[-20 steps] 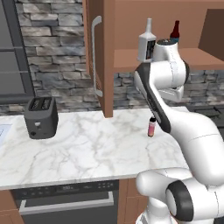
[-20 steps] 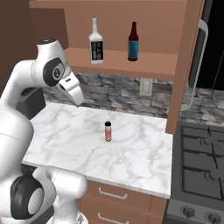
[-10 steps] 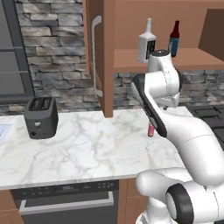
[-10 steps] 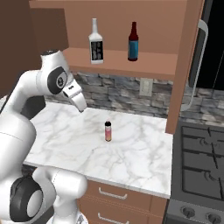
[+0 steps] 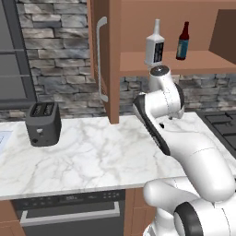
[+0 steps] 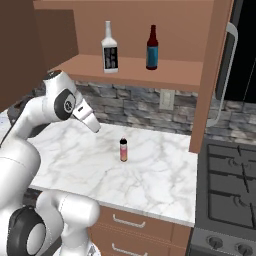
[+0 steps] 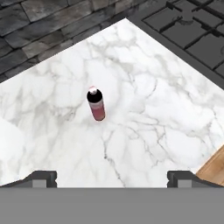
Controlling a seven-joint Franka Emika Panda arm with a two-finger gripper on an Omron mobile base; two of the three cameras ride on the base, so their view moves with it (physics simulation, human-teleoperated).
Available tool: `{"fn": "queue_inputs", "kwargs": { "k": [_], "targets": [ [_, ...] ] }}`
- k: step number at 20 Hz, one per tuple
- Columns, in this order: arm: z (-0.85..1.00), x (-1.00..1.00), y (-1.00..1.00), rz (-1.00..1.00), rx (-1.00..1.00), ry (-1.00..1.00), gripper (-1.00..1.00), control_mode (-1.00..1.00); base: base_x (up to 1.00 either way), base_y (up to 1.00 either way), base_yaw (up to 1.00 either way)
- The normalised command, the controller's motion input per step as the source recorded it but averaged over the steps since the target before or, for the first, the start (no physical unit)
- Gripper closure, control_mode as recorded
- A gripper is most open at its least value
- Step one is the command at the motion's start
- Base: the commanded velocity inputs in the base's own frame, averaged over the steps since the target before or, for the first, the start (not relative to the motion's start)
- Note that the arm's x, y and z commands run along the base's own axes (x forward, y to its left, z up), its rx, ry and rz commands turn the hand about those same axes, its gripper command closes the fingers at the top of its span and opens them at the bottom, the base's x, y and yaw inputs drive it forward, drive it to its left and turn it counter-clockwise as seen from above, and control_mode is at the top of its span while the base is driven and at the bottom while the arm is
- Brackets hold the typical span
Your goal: Sort all alcoholic drinks to one cabinet, and non-alcoholic drinks to the other.
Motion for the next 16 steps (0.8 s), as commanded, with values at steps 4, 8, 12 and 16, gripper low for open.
{"fn": "queue_inputs", "kwargs": {
  "k": [4,8,12,16],
  "targets": [
    [-0.10,0.40,0.04,-0.11,-0.11,-0.04,-1.00,-1.00,0.00,0.00,0.00],
    [-0.07,0.30,0.04,-0.11,-0.11,-0.01,-1.00,-1.00,0.00,0.00,0.00],
    [-0.25,0.23,0.00,-0.09,-0.11,0.00,-1.00,-1.00,0.00,0.00,0.00],
    [-0.34,0.19,0.00,-0.04,-0.10,0.00,-1.00,-1.00,0.00,0.00,0.00]
  ]
}}
